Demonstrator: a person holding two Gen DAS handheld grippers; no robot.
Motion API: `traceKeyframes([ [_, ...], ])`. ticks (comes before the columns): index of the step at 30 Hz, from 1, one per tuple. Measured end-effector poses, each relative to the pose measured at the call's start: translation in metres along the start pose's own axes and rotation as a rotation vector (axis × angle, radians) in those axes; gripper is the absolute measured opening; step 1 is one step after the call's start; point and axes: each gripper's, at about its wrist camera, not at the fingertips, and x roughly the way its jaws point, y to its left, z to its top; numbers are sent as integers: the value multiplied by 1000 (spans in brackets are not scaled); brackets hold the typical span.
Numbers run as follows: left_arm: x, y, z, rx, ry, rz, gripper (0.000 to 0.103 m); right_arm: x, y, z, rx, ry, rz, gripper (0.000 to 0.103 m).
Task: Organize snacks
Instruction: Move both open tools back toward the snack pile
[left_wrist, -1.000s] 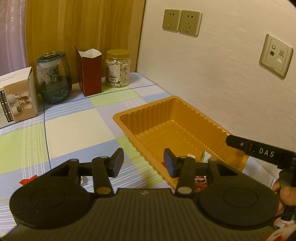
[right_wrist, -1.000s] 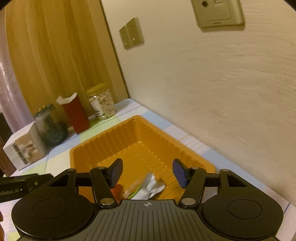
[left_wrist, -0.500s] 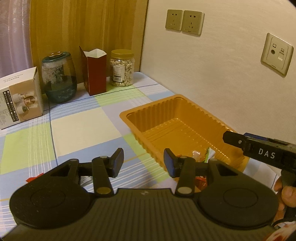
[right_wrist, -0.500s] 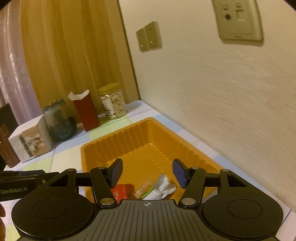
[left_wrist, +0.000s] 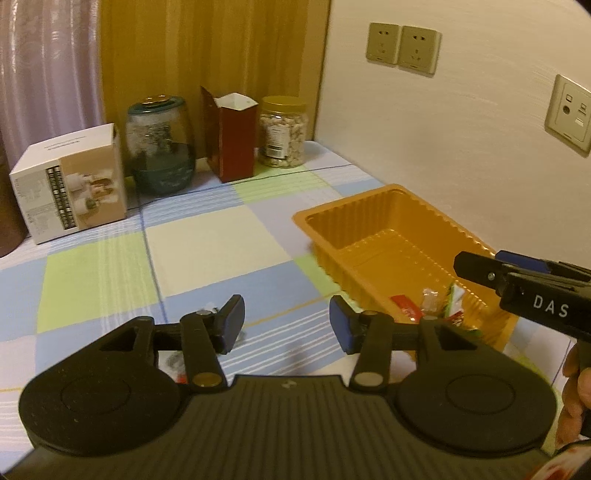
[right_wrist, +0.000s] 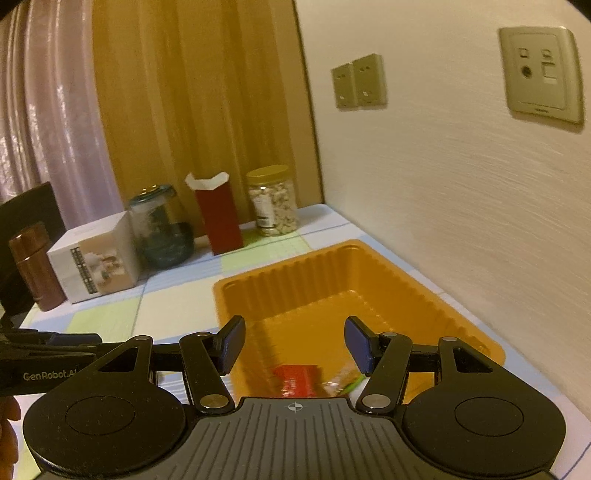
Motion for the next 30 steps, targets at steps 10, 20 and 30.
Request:
traceKeyframes([
  [10,-20,53,-10,-59,-4,83,48,5,41,-6,-76,7,79,60],
  [20,-32,99,-32,-101,44,163,48,20,80,-17,-155,61,165,60],
  [30,-32,125,-50,-110,93,206,48,42,112,-32,-185,175,272,60],
])
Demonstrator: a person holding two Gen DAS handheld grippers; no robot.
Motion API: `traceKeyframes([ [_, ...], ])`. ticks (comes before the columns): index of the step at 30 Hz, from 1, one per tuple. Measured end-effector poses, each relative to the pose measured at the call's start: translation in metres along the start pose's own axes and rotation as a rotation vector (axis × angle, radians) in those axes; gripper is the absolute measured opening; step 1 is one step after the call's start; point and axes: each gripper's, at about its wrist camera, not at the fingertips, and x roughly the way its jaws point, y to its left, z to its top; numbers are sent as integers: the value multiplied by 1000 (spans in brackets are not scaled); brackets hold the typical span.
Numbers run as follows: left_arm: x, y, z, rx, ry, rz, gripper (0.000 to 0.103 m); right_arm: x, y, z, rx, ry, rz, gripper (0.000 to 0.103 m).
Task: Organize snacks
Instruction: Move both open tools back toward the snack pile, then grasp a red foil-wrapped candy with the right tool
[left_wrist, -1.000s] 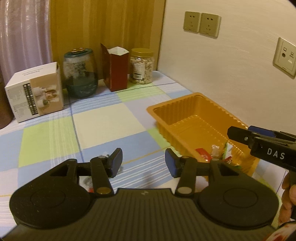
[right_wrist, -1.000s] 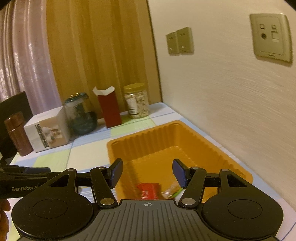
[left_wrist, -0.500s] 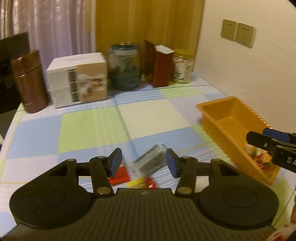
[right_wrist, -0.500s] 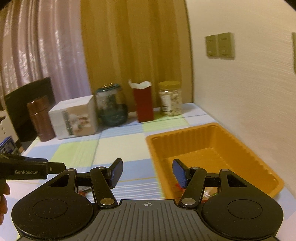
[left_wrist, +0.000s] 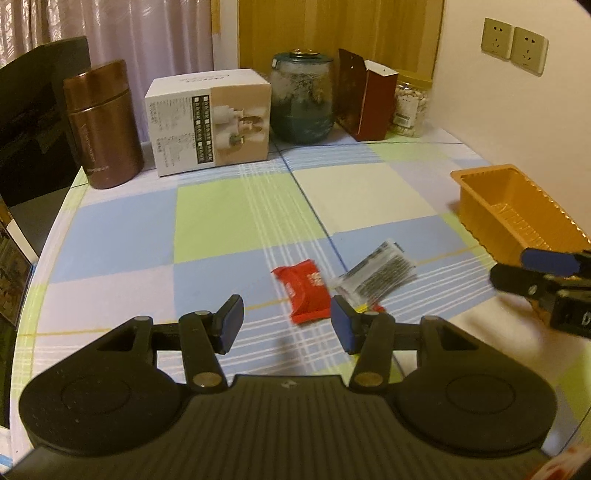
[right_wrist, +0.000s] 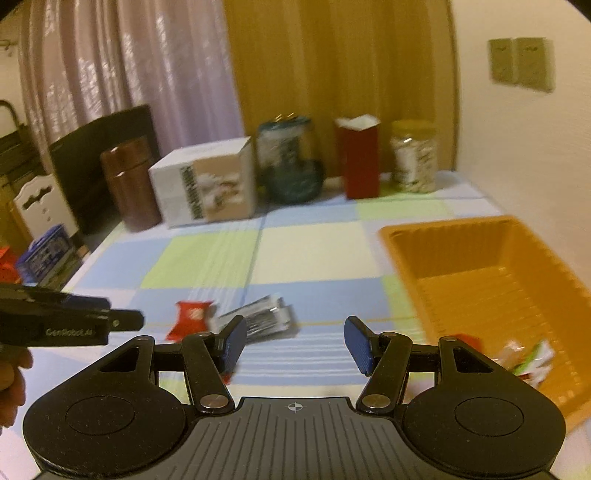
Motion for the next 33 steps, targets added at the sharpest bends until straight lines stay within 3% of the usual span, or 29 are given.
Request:
traceKeyframes([
  [17,21,12,-5,9,52,1,48,68,33,-10,-101,153,129,58],
  [19,23,13,-5,7,55,3,48,76,34,-11,-109,167,138,48],
  [29,33,14,-5,-1,68,-5,48,99,36,-15,-75,230,175,36],
  [32,34,14,-4,-7,65,-9,48,103,32,-15,-52,243,176,28],
  [33,35,13,-4,-8,65,-11,48,103,29,-15,-40,247,180,20],
])
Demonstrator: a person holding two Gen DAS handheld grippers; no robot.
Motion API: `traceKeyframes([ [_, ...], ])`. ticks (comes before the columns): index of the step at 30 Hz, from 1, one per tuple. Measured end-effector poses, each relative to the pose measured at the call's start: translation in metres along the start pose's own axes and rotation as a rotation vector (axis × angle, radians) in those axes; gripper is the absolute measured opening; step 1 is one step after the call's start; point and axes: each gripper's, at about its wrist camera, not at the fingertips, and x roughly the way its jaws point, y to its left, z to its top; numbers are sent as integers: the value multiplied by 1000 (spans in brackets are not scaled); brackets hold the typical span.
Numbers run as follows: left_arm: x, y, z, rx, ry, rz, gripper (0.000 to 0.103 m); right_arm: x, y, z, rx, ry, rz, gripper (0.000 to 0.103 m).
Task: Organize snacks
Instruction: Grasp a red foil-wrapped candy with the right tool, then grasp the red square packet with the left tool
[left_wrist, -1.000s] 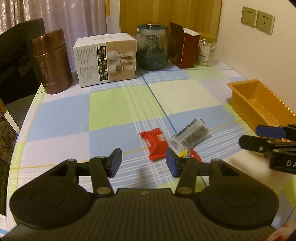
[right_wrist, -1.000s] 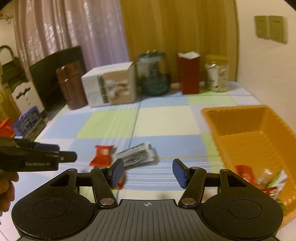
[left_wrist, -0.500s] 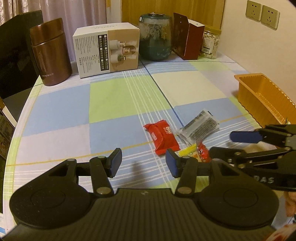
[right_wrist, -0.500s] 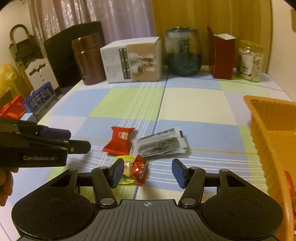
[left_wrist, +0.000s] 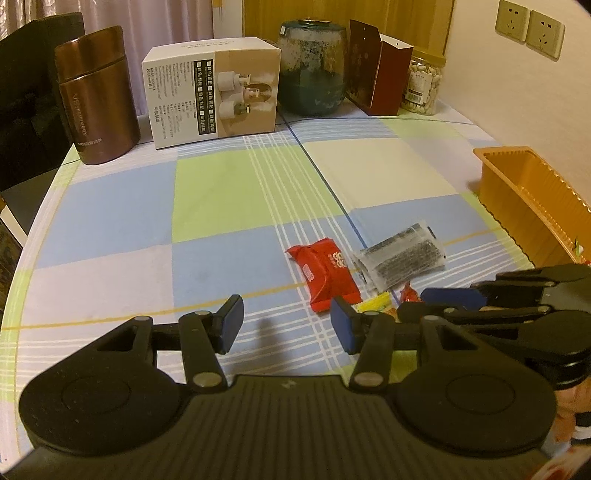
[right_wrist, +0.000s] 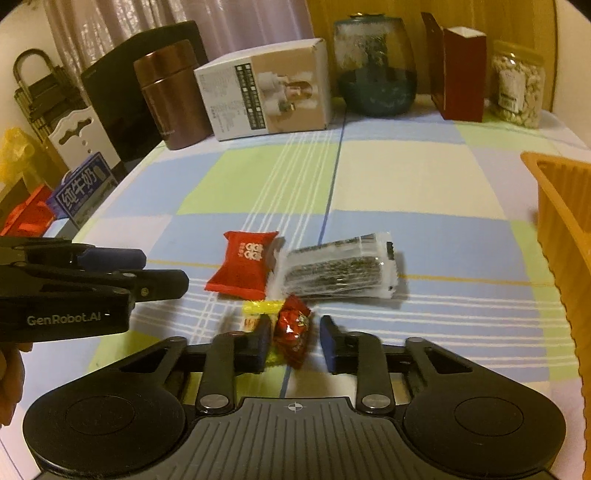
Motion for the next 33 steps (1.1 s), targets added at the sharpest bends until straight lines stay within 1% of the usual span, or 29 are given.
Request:
traceKeyframes([
  [1,0,0,0,-1,-1,-2,48,-1,-1,0,6,2,3,18],
  [3,2,-2,2,-5,-5,-8,48,-4,-2,1,6,-7,-3,18],
  [7,8,-7,5,-23,-18,-18,48,-17,-5,4,18,-51,-32,17],
  [13,22,-16,11,-53,-25,-39,48,-37,-25,6,79,-100,-73,17],
  [15,27,-19,13,-57,-21,-40,48,-41,-33,6,98,-105,-85,17],
  [21,44,-27,18,-32,-33,-13,48,-48,-47,4,126,-107,-86,17],
  [26,52,-25,20,-64,-38,-6,47,-51,-46,3,113,-115,-79,17],
  [32,56,-25,22,-64,-35,1,46,-51,-46,2,104,-116,-78,17],
  [33,56,-25,22,-63,-35,3,43,-52,-46,2,104,-117,-78,17],
])
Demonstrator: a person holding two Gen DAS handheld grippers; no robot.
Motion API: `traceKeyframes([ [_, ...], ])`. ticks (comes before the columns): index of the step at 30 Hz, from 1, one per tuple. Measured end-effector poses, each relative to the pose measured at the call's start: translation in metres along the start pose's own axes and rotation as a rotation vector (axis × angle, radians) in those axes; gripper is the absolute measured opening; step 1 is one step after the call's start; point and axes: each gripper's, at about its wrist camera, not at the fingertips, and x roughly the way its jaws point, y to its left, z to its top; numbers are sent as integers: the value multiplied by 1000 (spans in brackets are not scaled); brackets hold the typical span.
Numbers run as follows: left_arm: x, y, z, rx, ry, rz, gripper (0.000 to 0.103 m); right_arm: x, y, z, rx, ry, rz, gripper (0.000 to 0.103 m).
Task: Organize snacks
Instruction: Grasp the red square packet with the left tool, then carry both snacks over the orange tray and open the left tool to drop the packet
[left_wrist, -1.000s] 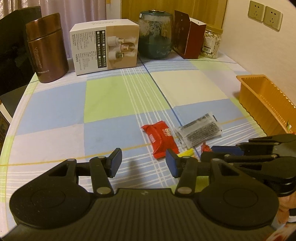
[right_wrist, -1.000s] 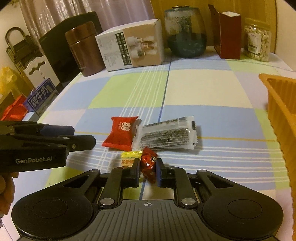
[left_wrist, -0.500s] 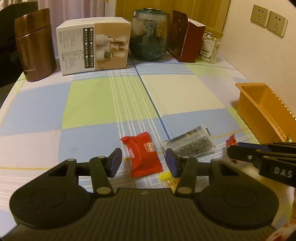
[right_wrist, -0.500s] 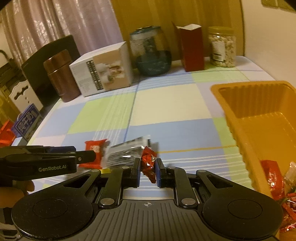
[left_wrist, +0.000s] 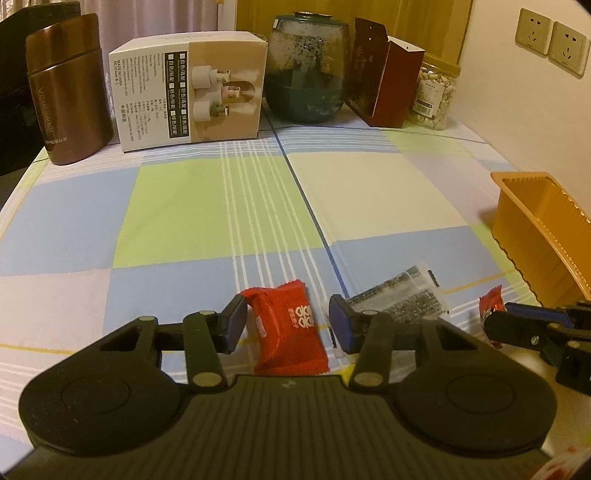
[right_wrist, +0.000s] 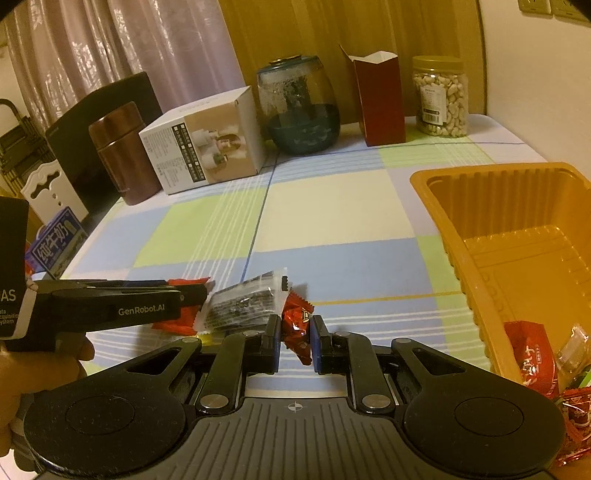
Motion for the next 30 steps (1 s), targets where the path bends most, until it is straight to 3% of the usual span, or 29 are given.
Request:
traceKeyframes([
  [3,-1,3,0,-16,5,4,35,-1,-1,1,6,-3,-2,17],
  [12,5,3,-7,19,38,15,35,0,3,3,-4,-4,0,17],
  [17,3,3,-5,6,46,18,27,0,2,3,-10,-6,-2,17],
  [30,-42,-24,12,37,-27,-25,24,-26,2,7,-29,-74,-59,17],
])
